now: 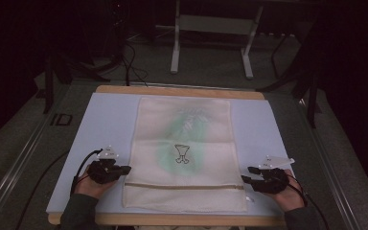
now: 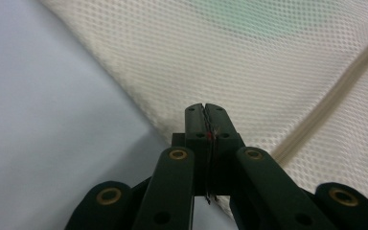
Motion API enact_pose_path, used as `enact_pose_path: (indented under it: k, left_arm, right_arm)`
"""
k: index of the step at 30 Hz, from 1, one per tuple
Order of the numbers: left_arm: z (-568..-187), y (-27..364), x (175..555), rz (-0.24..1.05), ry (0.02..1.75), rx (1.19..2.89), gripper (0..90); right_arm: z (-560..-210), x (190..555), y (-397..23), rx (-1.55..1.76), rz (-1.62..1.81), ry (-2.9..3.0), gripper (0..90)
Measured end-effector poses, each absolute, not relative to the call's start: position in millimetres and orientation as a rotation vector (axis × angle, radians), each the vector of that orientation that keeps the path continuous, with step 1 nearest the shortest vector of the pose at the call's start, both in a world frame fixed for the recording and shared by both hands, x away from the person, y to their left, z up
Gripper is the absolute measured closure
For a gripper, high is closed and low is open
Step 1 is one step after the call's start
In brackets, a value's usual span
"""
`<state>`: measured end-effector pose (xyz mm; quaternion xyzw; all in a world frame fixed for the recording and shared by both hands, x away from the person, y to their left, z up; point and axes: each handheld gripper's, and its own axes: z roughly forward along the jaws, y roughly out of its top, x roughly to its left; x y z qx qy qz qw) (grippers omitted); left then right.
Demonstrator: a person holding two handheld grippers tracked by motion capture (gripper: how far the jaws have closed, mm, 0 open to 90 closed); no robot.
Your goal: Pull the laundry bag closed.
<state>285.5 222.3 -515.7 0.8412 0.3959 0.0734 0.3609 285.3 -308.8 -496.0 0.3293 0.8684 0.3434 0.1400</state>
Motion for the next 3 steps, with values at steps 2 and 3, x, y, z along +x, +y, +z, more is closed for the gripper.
enact_pose_path:
  k: [2, 3]
  left_arm:
    - [-515.4, 223.9, 286.6, 0.211, 1.036, 2.158, 87.0]
    - [-515.3, 224.9, 287.2, 0.222, 1.046, 2.151, 85.9]
  right_arm:
    - [-499.4, 287.6, -311.8, 0.995, 1.006, 2.485, 52.7]
    - [-501.0, 288.6, -312.3, 1.009, 1.004, 2.475, 52.0]
